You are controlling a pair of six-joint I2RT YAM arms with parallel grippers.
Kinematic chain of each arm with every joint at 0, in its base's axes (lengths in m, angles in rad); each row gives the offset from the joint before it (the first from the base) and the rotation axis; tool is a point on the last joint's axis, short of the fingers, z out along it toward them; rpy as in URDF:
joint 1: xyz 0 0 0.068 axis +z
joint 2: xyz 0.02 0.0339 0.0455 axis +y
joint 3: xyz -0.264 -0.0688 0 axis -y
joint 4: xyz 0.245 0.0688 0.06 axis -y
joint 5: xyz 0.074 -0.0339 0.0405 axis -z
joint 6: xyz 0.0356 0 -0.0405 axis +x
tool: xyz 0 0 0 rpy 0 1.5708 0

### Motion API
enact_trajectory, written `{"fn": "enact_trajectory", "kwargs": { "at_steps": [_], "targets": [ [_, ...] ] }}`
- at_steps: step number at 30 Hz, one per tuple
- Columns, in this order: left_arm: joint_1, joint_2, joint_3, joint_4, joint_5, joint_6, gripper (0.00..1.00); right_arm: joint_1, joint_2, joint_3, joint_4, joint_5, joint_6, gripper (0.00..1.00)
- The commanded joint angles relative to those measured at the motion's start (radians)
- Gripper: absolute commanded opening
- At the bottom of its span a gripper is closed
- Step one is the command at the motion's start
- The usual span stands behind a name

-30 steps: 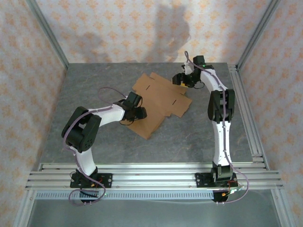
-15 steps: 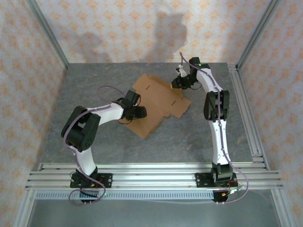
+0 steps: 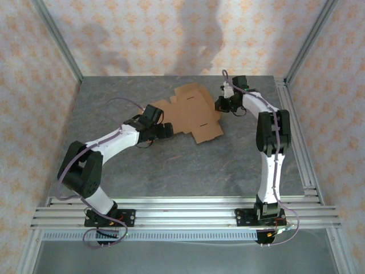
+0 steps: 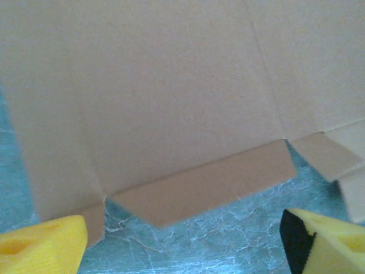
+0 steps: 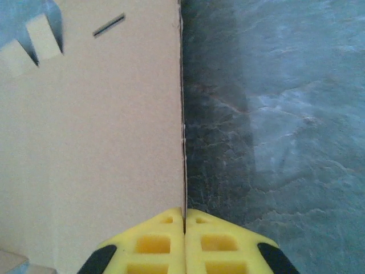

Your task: Fold the paper box

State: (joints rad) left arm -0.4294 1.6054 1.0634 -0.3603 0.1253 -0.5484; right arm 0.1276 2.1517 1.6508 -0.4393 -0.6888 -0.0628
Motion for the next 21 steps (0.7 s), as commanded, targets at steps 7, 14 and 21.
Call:
{"fn": "enact_trajectory", "kwargs": {
  "at_steps": [7, 14, 21],
  "targets": [
    [0.002, -0.009, 0.030, -0.038, -0.015, -0.001, 0.96, 0.035, -0.348, -0.542, 0.528, 0.236, 0.297, 0.04],
    [-0.010, 0.024, 0.063, -0.060, 0.002, 0.035, 0.94, 0.145, -0.536, -0.820, 0.624, 0.444, 0.456, 0.04],
    [-0.031, 0.114, 0.138, -0.056, 0.052, 0.054, 0.88, 0.162, -0.592, -0.889, 0.578, 0.424, 0.438, 0.26]
  ]
}}
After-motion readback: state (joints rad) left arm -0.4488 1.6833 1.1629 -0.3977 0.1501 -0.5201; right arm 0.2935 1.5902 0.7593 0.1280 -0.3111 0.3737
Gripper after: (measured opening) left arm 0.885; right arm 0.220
